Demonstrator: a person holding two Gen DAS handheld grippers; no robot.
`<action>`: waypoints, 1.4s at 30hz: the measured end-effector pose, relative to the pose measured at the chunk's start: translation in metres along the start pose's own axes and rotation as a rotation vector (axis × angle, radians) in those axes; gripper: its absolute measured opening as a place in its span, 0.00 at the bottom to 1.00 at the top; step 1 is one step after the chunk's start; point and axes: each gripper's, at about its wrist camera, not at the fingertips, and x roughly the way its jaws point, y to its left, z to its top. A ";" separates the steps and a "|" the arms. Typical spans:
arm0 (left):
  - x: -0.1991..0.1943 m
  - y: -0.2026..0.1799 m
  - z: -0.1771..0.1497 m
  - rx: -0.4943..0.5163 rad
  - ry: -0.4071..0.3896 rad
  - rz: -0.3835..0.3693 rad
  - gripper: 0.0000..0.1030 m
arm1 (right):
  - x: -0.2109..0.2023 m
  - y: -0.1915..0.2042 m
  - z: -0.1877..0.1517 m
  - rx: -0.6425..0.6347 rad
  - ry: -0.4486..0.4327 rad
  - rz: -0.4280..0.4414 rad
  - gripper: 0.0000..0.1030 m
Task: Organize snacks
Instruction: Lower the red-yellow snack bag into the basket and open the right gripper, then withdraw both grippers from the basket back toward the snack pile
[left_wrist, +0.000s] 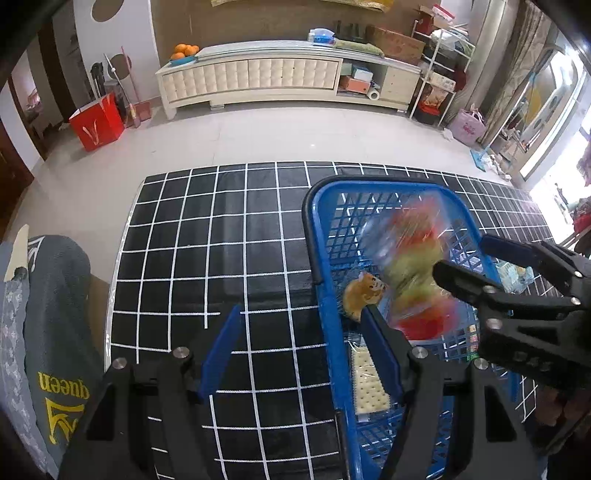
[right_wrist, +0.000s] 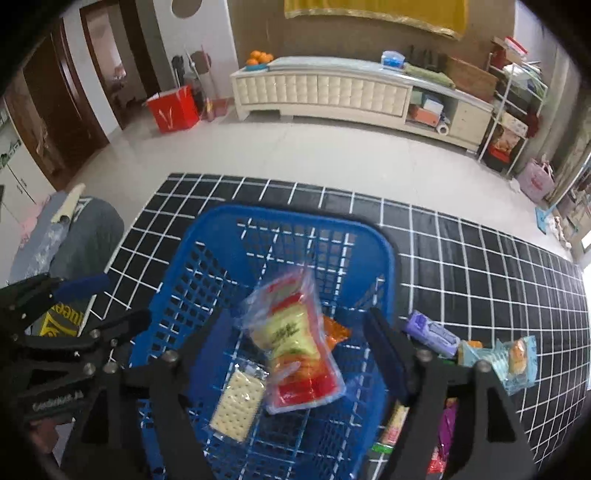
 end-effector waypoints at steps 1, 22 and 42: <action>-0.002 0.000 -0.001 -0.006 -0.003 -0.004 0.64 | -0.005 -0.002 -0.001 0.005 -0.007 -0.005 0.78; -0.051 -0.113 -0.044 0.117 -0.030 -0.040 0.64 | -0.113 -0.099 -0.096 0.283 -0.089 -0.098 0.78; -0.055 -0.214 -0.092 0.190 -0.007 -0.059 0.64 | -0.144 -0.165 -0.171 0.374 -0.085 -0.093 0.78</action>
